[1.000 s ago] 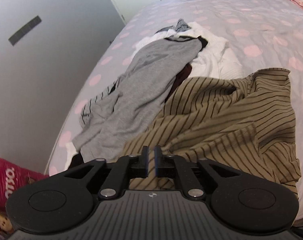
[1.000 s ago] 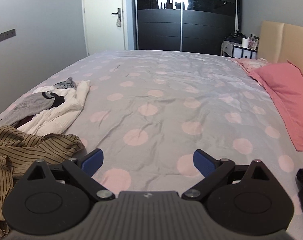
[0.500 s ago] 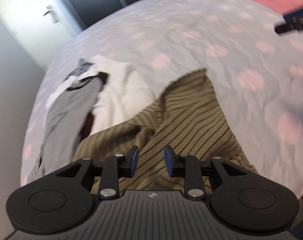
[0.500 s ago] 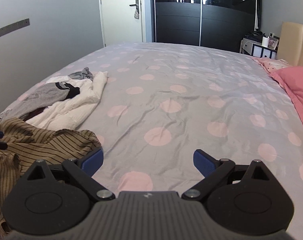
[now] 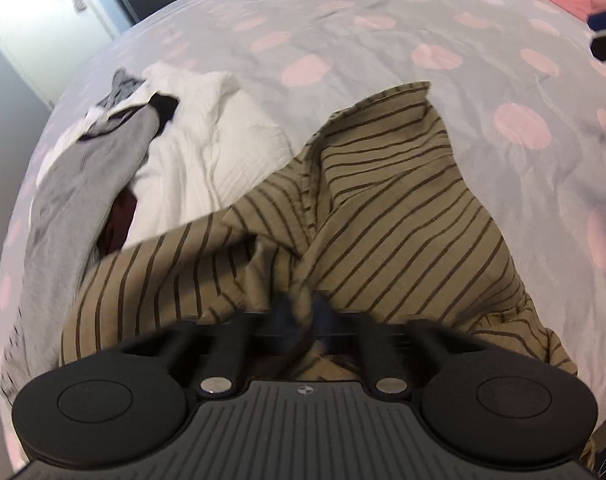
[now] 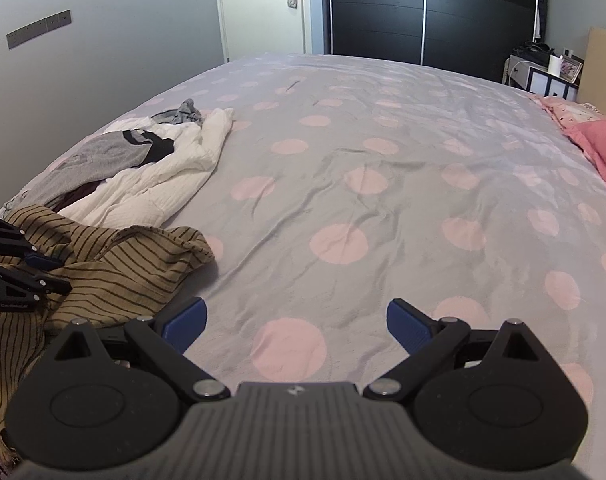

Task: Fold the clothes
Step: 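Grasp the brown striped shirt with the right gripper while the left gripper holds it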

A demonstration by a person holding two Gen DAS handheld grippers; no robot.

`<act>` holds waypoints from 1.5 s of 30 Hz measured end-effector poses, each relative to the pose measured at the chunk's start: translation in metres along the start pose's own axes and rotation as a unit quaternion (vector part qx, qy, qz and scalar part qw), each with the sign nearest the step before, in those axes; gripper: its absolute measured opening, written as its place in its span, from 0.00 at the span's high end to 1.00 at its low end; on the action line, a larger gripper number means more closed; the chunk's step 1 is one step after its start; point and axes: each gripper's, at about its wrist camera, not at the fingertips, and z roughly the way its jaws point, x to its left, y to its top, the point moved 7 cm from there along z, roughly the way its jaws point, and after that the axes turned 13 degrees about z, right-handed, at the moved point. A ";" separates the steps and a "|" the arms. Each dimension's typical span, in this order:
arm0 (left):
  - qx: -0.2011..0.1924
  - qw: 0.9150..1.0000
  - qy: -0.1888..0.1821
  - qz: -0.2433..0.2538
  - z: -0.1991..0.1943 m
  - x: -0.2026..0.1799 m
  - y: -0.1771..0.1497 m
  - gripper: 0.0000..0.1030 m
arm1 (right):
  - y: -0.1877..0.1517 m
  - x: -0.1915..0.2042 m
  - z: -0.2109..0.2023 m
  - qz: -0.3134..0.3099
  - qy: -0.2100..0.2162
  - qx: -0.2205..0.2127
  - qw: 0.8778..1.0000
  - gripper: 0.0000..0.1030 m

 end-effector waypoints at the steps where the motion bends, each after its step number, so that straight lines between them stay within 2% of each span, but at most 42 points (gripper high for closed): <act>1: -0.004 1.000 0.001 -0.007 -0.004 0.001 -0.001 1.00 | 0.000 0.002 0.002 -0.002 0.001 0.001 1.000 0.05; 5: -0.023 0.999 0.021 -0.038 -0.038 0.003 -0.002 1.00 | 0.002 0.008 0.011 -0.009 0.003 0.006 1.000 0.05; 9: -0.038 0.995 0.054 -0.078 -0.087 0.017 -0.017 1.00 | 0.002 0.017 0.022 -0.018 0.011 0.015 1.000 0.05; 14: -0.042 0.984 0.103 -0.138 -0.141 0.046 -0.054 1.00 | 0.002 0.052 0.031 -0.066 0.057 0.007 0.996 0.06; 15: -0.039 0.981 0.116 -0.152 -0.149 0.053 -0.064 1.00 | 0.002 0.061 0.032 -0.080 0.069 0.003 0.994 0.08; 19: -0.019 0.964 0.160 -0.212 -0.175 0.080 -0.110 1.00 | -0.004 0.102 0.037 -0.148 0.120 -0.008 0.982 0.26; 24: 0.020 0.935 0.215 -0.281 -0.197 0.110 -0.170 1.00 | -0.015 0.141 0.043 -0.208 0.164 0.012 0.964 0.36; 26: 0.039 0.923 0.234 -0.303 -0.200 0.119 -0.192 1.00 | -0.014 0.156 0.044 -0.234 0.176 0.013 0.956 0.38; 28: 0.048 0.915 0.242 -0.318 -0.201 0.125 -0.206 1.00 | -0.011 0.173 0.046 -0.260 0.187 0.008 0.947 0.38; 30: 0.054 0.910 0.247 -0.330 -0.201 0.128 -0.218 1.00 | -0.006 0.193 0.047 -0.293 0.202 0.004 0.935 0.40; 33: 0.054 0.907 0.247 -0.337 -0.200 0.128 -0.230 1.00 | -0.002 0.225 0.051 -0.344 0.232 0.003 0.910 0.48; 37: 0.045 0.903 0.244 -0.351 -0.205 0.126 -0.243 1.00 | -0.014 0.260 0.055 -0.432 0.263 0.005 0.862 0.48; 42: 0.035 0.899 0.247 -0.360 -0.211 0.125 -0.254 1.00 | -0.030 0.303 0.060 -0.536 0.298 0.008 0.790 0.49; 43: 0.034 0.898 0.247 -0.362 -0.211 0.124 -0.256 1.00 | -0.033 0.311 0.061 -0.556 0.305 0.009 0.773 0.53; 44: 0.033 0.897 0.248 -0.364 -0.212 0.124 -0.257 1.00 | -0.037 0.316 0.061 -0.565 0.309 0.011 0.765 0.56; 45: 0.032 0.896 0.248 -0.366 -0.213 0.123 -0.259 1.00 | -0.040 0.318 0.061 -0.568 0.311 0.013 0.762 0.67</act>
